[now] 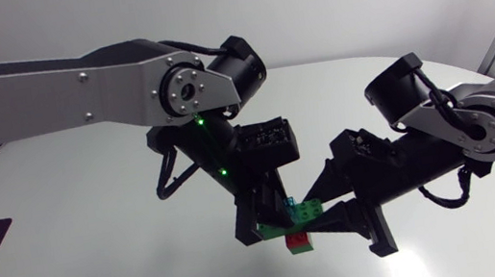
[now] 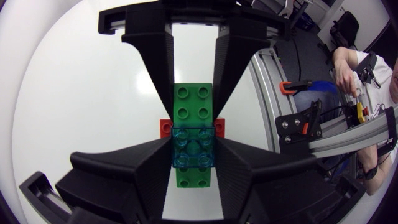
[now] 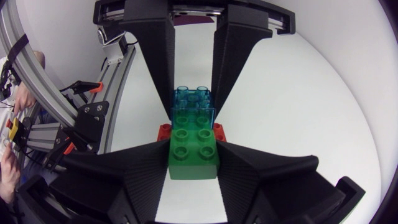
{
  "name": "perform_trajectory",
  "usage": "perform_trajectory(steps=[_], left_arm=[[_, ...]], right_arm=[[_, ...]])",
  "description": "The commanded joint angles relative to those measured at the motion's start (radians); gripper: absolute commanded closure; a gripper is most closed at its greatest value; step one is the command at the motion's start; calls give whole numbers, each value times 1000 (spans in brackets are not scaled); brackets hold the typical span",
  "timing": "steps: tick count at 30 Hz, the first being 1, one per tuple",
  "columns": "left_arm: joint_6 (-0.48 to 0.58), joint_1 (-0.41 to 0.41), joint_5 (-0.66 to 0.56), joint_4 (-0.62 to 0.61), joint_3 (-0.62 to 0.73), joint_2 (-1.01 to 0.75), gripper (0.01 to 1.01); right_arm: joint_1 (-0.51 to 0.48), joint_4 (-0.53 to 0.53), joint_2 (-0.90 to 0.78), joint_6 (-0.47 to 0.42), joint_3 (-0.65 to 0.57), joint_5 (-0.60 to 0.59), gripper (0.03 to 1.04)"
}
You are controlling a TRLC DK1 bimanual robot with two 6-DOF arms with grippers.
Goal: Separate the duplo bricks
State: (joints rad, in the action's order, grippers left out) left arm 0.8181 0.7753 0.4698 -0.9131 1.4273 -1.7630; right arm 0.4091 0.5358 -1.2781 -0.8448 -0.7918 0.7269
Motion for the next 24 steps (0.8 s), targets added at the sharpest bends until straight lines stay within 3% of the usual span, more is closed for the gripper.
perform_trajectory(steps=[1,8,9,11,13,14,24], left_arm=[[-2,4,4,-4,22,-15,826],[-8,2,6,-4,18,-12,820],[-17,-1,6,-4,24,-12,780],[-30,-5,6,-4,33,-12,556],[-30,-7,4,-7,33,-6,393],[-28,-8,4,-10,33,-3,356],[-23,-25,4,-13,16,8,352]], right_arm=[[17,-3,-17,19,29,9,841],[39,-7,-18,21,43,-1,926],[39,-11,-18,21,46,-1,926],[39,-20,-15,24,48,-3,926],[36,-23,-12,24,46,-1,926],[34,-23,-10,24,45,-3,925],[17,-39,-6,38,40,-3,923]])
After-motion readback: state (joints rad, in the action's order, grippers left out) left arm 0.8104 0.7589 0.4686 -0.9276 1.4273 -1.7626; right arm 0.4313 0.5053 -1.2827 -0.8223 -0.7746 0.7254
